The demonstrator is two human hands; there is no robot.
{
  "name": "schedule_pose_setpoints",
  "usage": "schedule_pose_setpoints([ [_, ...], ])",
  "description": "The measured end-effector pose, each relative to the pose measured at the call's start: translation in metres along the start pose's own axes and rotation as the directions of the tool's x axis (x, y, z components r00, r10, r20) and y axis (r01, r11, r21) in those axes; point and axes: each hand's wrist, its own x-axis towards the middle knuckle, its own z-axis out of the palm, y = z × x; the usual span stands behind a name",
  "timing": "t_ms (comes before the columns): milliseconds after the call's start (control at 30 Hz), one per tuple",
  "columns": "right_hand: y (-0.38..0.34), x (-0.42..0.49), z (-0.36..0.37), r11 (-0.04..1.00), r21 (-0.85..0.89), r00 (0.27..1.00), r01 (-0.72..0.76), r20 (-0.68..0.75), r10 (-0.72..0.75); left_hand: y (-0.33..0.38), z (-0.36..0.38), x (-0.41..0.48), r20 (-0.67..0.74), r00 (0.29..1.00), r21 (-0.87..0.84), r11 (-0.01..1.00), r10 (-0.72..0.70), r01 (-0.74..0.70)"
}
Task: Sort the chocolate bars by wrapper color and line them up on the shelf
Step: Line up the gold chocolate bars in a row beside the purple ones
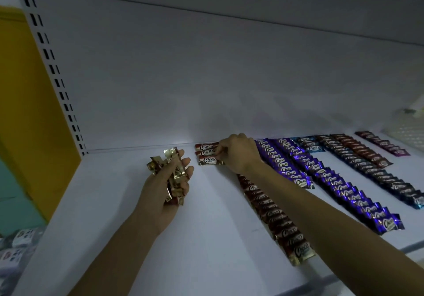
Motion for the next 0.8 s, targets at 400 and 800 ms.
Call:
schedule_pose_setpoints([
  [400, -0.006, 0.027, 0.010, 0.984, -0.127, 0.990, 0.125, 0.087, -0.115, -0.002, -0.003, 0.005, 0.030, 1.000, -0.012, 1.000, -0.001, 0.001],
  [800, -0.009, 0.028, 0.012, 0.991, -0.084, 0.991, 0.102, 0.097, -0.094, -0.003, -0.003, 0.005, 0.026, 1.000, -0.016, 1.000, 0.001, -0.001],
])
